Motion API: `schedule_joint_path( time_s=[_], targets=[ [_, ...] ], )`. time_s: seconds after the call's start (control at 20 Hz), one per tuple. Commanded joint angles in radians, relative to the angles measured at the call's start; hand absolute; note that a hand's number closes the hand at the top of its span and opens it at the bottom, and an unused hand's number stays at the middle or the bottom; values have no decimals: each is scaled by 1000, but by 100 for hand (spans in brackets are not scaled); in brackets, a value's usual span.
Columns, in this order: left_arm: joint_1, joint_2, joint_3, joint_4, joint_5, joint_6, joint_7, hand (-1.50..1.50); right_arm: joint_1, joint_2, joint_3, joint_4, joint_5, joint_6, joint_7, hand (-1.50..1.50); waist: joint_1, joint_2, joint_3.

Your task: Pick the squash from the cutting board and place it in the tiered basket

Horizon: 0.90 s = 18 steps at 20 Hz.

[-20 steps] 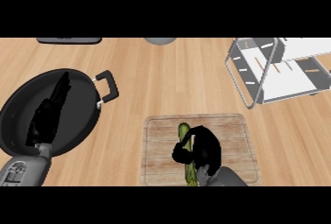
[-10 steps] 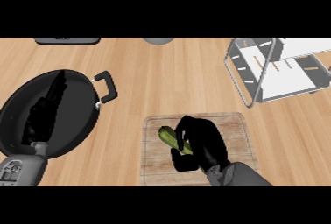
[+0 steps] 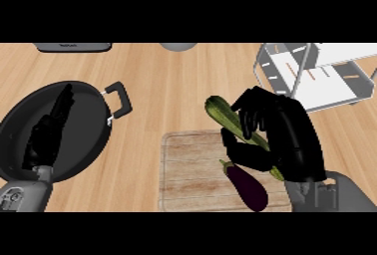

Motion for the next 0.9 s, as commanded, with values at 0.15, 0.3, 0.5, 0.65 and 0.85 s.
schedule_joint_path(
  time_s=[0.15, 0.3, 0.5, 0.65, 0.85],
  targets=[
    [25, -11, 5, -5, -21, 0, -26, 0, -212, -106, -193, -22, -1, 204, 96, 150, 13, 2, -1],
    [-10, -19, 24, 61, -12, -20, -51, 0, -216, -188, -343, 39, -179, 309, -21, 150, 8, 5, -1],
    [3, -28, 35, 37, -28, -25, -62, 0, -226, -111, -390, 114, -197, 291, -103, 150, 11, 5, 0],
    [-18, 13, 77, 61, 7, -76, -64, 0, -250, -174, -406, 271, -152, 310, -260, 150, 17, 7, 0],
    [5, -37, 25, -40, -20, -51, 8, 0, -319, -160, -377, 444, -13, 237, -348, 150, 28, 8, 0]
  ],
)
